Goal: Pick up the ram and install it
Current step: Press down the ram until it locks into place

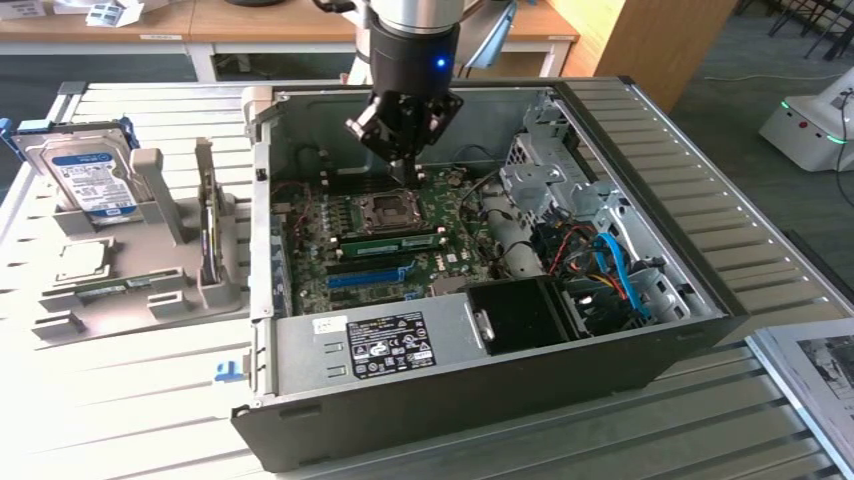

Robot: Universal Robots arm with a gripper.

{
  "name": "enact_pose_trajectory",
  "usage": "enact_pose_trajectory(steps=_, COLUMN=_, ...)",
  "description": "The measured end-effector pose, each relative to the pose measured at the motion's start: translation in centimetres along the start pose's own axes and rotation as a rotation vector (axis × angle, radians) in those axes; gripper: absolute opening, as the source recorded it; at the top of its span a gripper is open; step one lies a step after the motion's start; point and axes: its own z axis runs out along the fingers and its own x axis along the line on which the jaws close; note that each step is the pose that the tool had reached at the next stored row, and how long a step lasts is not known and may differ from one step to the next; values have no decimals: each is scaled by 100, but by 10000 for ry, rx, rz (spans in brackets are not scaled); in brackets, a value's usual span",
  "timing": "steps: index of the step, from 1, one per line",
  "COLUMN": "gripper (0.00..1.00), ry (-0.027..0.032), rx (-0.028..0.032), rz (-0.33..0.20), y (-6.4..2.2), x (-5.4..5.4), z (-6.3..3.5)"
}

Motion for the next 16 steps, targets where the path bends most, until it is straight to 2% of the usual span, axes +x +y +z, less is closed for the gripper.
enact_pose_trajectory(steps=16, gripper=10, ry=-6, rx=61, rz=2666, y=0, x=0, z=1)
